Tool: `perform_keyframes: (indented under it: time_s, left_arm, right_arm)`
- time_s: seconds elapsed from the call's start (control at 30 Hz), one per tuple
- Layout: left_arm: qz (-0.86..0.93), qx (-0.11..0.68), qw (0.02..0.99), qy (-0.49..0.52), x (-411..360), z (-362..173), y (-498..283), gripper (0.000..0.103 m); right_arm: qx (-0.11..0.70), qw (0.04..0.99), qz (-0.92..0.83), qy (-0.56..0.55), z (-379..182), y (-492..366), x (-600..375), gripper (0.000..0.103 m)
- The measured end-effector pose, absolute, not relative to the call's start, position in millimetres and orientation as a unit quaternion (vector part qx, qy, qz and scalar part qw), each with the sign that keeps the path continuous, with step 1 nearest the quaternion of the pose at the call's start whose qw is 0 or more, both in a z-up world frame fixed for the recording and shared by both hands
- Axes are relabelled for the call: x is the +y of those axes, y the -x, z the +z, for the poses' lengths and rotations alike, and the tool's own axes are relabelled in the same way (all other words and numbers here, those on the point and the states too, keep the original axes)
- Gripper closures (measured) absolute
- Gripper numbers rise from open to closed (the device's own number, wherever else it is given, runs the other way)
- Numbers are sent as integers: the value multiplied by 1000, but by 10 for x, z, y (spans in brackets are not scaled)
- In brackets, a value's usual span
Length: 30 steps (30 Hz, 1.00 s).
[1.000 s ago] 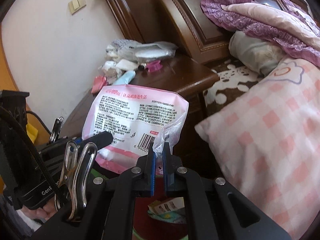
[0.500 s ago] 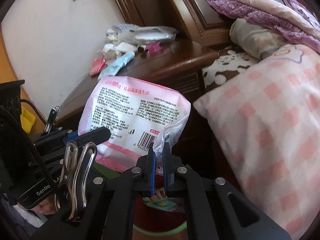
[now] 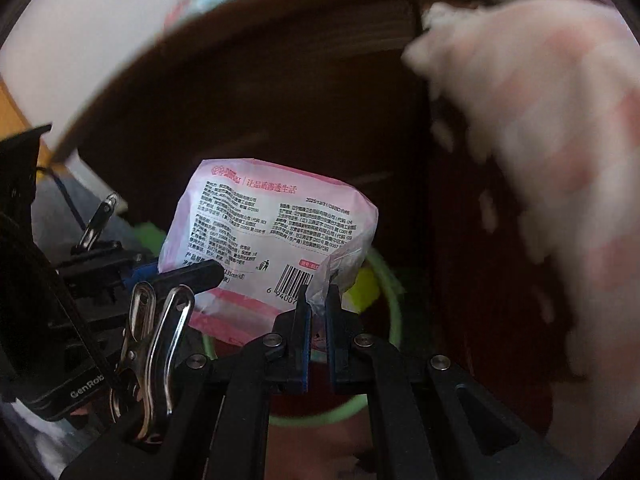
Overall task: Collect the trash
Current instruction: 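Carry the package with both grippers down over the red bin, then open both grippers to drop the package into the red bin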
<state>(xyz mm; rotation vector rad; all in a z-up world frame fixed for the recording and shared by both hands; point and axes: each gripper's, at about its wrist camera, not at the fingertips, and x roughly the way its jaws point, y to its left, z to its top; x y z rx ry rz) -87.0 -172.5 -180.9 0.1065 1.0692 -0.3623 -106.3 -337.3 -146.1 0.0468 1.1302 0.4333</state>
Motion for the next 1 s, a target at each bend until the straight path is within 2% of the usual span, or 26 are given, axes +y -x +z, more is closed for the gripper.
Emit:
perform_keyframes:
  time_s: [0.13, 0.47, 1.0]
  left_arm:
    - [-147, 562, 813, -48, -1666, -2100, 805, 97]
    - [-122, 621, 772, -55, -1530, -2626, 717, 97]
    - [-106, 648, 750, -75, -1395, -2843, 708, 91]
  right_arm:
    - [577, 787, 216, 15, -1827, 1087, -3205, 96]
    - [644, 730, 221, 59, -2519, 1088, -2896, 97]
    - [687, 689, 221, 68, -2853, 965, -2694, 96]
